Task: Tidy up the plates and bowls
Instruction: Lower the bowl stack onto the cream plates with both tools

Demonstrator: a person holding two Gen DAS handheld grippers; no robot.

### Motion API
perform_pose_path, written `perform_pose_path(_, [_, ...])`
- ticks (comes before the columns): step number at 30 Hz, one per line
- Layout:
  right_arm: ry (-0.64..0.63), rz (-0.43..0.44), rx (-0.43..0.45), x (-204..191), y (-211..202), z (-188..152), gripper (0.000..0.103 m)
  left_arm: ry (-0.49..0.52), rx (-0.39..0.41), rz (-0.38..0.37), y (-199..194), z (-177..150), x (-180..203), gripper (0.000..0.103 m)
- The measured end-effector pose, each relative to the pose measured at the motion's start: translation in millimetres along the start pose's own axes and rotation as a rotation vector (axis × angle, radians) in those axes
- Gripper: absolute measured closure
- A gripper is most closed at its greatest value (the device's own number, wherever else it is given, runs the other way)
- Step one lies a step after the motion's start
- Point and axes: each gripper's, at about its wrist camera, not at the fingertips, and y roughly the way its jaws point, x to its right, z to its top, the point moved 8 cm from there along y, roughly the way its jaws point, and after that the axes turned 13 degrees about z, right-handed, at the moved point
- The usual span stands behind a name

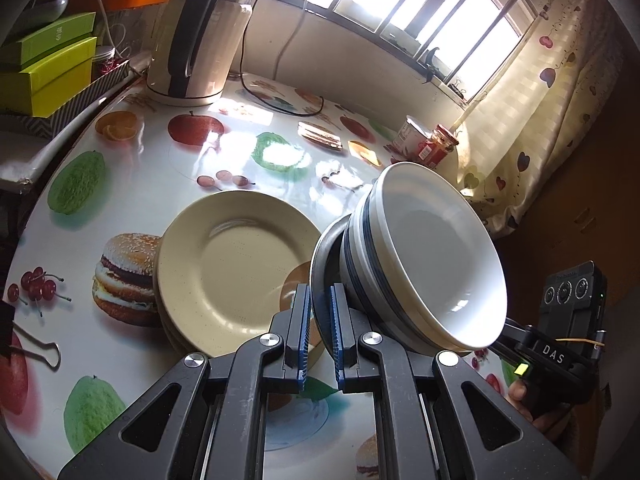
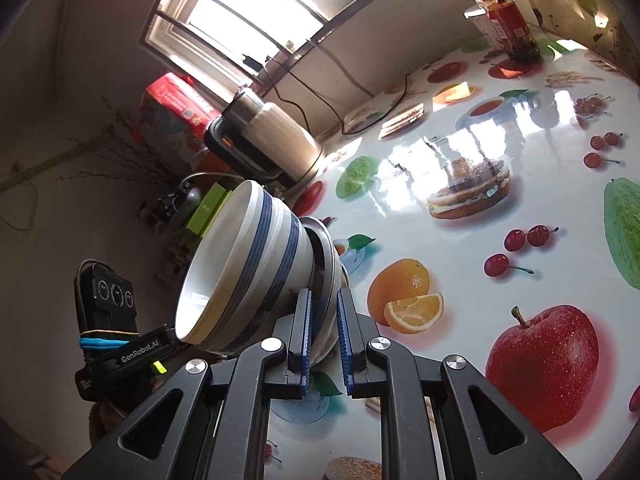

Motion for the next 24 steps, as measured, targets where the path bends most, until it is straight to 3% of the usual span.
perform_pose_path(24, [-0.012,0.019,-0.067,-8,46,4,0.09,-0.047,0.001,0.043,5,10,-37,0.094])
